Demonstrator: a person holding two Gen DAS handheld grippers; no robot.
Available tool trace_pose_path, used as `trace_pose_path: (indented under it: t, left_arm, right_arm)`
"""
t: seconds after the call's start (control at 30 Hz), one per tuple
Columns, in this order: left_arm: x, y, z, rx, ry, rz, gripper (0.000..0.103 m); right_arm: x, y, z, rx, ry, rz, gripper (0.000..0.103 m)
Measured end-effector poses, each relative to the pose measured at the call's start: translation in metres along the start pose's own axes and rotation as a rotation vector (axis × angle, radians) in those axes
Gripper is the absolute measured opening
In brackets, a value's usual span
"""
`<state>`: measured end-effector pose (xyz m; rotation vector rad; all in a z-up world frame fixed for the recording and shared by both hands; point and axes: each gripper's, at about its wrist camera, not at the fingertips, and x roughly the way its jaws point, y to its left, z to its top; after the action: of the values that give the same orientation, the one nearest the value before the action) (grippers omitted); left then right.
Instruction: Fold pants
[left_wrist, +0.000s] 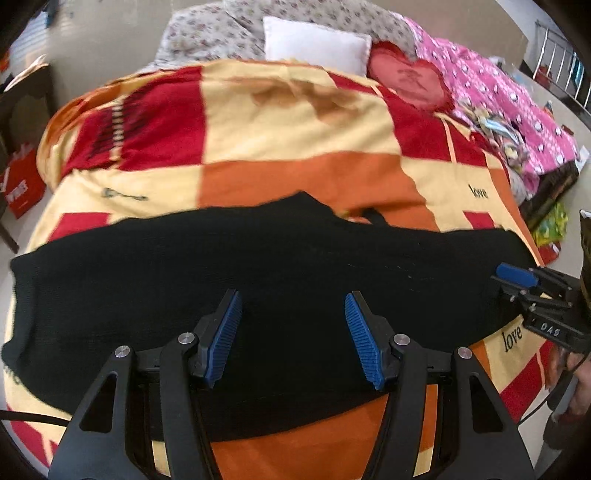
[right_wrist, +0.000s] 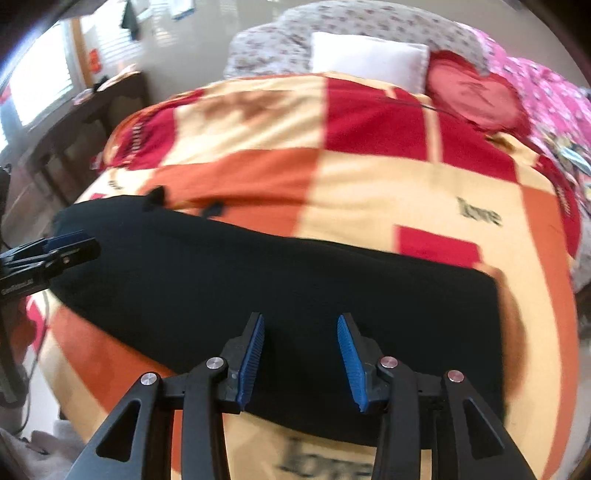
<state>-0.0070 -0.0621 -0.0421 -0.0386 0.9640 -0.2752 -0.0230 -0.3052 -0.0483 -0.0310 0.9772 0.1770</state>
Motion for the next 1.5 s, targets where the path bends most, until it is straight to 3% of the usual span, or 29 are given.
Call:
trace_pose_path:
  t: [0.23, 0.43, 0.67, 1.27, 1.4, 1.5]
  left_arm:
    - [0.013, -0.021, 0.001, 0.065, 0.004, 0.042, 0.058]
    - [0.011, -0.031, 0.01, 0.051, 0.026, -0.032, 0.058]
    - [0.017, -0.068, 0.021, 0.116, 0.059, -0.103, 0.058]
    - [0.059, -0.168, 0.049, 0.327, 0.147, -0.196, 0.058]
    - [0.073, -0.194, 0.064, 0.381, 0.171, -0.243, 0.058]
    - [0.087, -0.215, 0.076, 0.426, 0.202, -0.287, 0.064]
  right_arm:
    - [-0.012, -0.043, -0.016, 0.1, -0.041, 0.078, 0.04]
    - [-0.015, -0.043, -0.012, 0.091, -0.029, 0.002, 0.041]
    - [-0.027, -0.059, -0.022, 0.122, -0.04, -0.038, 0.042]
    - [-0.044, -0.092, -0.047, 0.219, -0.087, 0.075, 0.043]
    - [-0.058, -0.103, -0.058, 0.247, -0.084, 0.003, 0.046]
    - [-0.06, -0.115, -0.068, 0.308, -0.104, 0.076, 0.047]
